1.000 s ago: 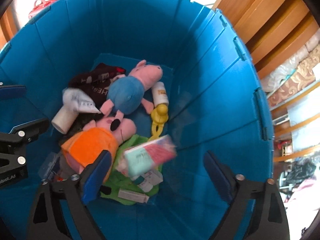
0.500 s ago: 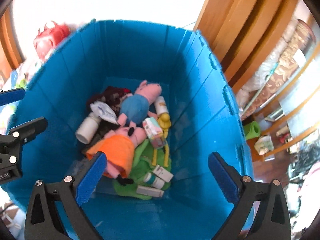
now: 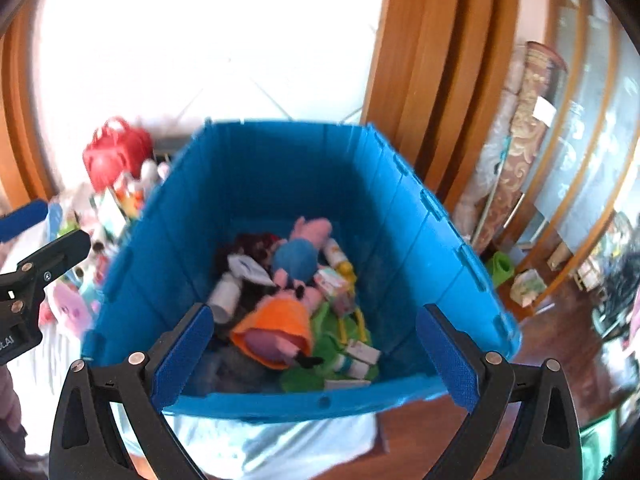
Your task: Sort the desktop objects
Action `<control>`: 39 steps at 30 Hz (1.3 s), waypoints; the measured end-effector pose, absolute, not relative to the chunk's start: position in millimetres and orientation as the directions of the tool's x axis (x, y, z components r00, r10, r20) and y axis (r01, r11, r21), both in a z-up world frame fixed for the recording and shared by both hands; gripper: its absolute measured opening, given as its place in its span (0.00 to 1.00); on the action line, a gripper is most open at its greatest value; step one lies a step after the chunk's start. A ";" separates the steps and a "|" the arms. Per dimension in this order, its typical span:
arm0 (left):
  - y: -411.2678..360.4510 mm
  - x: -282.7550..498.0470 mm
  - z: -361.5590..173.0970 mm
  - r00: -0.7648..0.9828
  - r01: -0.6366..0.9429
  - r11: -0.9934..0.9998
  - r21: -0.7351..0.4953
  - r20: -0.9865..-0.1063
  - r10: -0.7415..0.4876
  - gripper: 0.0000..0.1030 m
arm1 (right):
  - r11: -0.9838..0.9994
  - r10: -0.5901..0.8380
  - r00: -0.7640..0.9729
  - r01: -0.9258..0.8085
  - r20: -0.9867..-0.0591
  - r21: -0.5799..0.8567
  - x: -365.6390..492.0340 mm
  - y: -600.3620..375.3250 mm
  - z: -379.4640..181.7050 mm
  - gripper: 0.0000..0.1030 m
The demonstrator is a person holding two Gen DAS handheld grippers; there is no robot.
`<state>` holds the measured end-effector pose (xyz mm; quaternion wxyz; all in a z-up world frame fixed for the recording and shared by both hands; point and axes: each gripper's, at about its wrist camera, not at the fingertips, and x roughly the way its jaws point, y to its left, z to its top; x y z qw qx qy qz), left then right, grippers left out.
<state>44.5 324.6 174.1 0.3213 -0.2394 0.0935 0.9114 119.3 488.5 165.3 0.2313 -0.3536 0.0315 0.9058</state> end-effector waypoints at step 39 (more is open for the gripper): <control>214.9 76.9 137.0 -0.692 -0.612 -0.791 -0.011 -0.476 0.542 1.00 | -0.769 0.562 -0.690 -0.639 -0.456 0.020 196.8 351.1 136.9 1.00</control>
